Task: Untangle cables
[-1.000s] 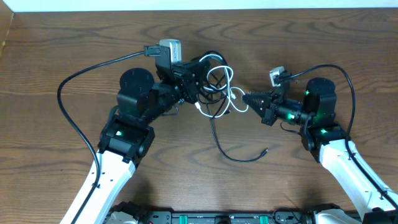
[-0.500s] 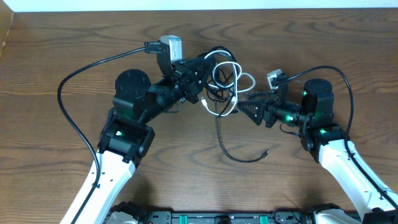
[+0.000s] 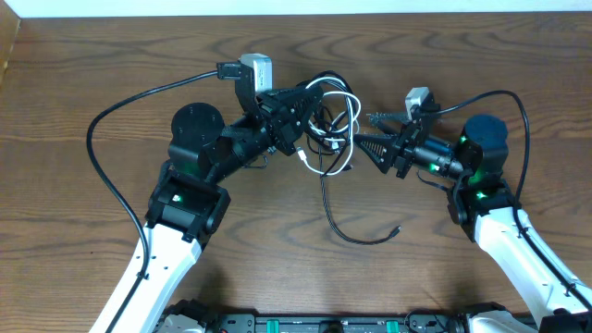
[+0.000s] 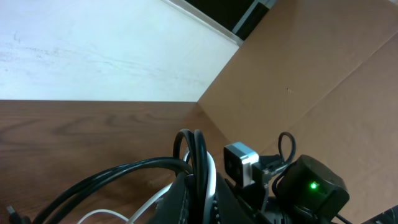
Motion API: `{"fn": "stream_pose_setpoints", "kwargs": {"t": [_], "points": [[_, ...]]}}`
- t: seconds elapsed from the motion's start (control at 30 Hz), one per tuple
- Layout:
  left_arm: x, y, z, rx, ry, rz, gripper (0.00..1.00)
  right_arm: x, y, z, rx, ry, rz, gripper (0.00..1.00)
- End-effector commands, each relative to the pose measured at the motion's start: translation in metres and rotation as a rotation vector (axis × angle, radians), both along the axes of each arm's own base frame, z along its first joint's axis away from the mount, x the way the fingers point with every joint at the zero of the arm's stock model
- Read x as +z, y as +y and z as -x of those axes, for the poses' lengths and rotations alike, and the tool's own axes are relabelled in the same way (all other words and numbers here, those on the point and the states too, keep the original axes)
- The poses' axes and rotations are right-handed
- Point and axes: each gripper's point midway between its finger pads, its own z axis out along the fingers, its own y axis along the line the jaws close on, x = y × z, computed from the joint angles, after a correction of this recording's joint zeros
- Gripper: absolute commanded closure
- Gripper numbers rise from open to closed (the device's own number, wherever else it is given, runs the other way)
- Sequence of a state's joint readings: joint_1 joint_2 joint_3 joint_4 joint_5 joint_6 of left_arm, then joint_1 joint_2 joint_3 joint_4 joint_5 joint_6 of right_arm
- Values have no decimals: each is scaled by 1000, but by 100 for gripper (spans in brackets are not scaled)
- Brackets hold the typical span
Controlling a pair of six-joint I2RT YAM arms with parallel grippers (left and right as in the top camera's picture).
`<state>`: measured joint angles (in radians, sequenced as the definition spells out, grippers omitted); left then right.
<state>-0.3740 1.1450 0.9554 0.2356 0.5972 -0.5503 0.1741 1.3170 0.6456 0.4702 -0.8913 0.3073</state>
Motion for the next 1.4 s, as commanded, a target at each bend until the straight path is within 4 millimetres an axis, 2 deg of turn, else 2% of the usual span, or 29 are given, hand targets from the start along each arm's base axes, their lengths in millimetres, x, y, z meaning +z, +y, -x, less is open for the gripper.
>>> {"fn": "stream_pose_setpoints", "kwargs": {"t": [0.0, 0.2, 0.4, 0.53, 0.67, 0.77, 0.9, 1.17, 1.37], "points": [[11, -2, 4, -22, -30, 9, 93, 11, 3, 2, 15, -29, -19, 34], [11, -3, 5, -27, 19, 46, 93, 19, 16, 5, 19, -65, -27, 32], [12, -19, 18, -90, 16, 47, 93, 25, 22, -1, -33, -102, -26, 29], [15, -34, 31, -145, 30, 67, 93, 21, 10, -23, -192, -93, -8, 27], [28, -45, 48, -233, -13, 95, 93, 7, -13, -46, -375, -54, 37, 27], [41, -50, 62, -317, -76, 115, 93, -10, -36, -61, -535, -11, 92, 25], [49, -51, 70, -356, -99, 132, 92, -28, -72, -72, -723, 39, 166, 25], [56, -45, 72, -343, -120, 136, 92, -57, -147, -77, -979, 143, 278, 22], [59, -20, 54, -259, -133, 133, 92, -75, -194, -72, -1080, 231, 319, 10]]}}
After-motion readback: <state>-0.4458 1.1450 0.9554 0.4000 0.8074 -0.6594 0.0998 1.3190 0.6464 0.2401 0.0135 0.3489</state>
